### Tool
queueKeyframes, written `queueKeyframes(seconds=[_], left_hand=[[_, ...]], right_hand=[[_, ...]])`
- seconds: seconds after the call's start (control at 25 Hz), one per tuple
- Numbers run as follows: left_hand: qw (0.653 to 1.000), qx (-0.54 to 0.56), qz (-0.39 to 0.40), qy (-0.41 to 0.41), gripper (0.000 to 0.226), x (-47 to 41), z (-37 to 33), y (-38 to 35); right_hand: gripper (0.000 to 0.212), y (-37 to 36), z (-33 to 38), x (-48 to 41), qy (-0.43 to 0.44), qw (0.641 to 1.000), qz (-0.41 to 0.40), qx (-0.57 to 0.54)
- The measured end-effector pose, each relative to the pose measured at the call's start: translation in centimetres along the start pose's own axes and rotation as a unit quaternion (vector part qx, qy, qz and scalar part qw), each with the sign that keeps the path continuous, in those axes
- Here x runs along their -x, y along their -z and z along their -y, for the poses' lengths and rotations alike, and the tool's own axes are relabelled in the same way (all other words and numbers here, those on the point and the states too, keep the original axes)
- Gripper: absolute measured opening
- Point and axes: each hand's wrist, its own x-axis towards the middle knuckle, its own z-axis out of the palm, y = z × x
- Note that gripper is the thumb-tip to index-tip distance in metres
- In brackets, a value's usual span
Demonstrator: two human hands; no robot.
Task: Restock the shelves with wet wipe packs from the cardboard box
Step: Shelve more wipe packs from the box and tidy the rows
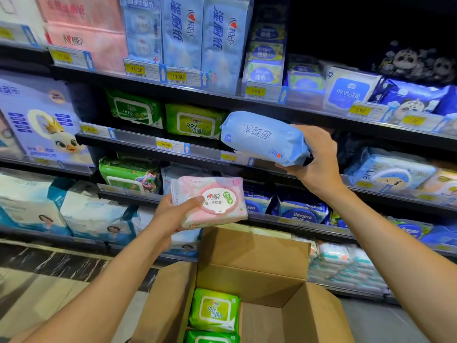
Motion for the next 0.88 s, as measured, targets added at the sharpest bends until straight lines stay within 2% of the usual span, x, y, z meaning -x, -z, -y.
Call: queueKeyframes(seconds=[0.12, 0.44, 0.56, 0.76, 0.88], left_hand=[[1.0, -0.001, 0.0, 0.003, 0.071, -0.1, 0.0, -0.2], [1.0, -0.013, -0.003, 0.005, 0.074, -0.3, 0.3, -0.1], [1.0, -0.01, -0.004, 0.006, 0.073, -0.3, 0.3, -0.2], [1.0, -0.012, 0.0, 0.005, 0.068, 0.0, 0.1, -0.3], [1.0, -0.001, 0.006, 0.003, 0.063, 0.3, 0.0, -0.5]], right_hand=[[0.063, -0.9, -1.3, 0.5, -0.001, 0.999, -0.003, 0.043], [0.075, -2.5, -2.7, 0.7, -0.152, 0.988, 0.01, -0.009], [0.075, -2.4, -3.5, -0.2, -0.17, 0.984, 0.041, 0.029], [0.063, -2.2, -4.3, -0.8, -0.269, 0.96, 0.072, -0.029], [0.068, -2.0, -5.1, -1.4, -0.303, 0.946, 0.111, -0.025]])
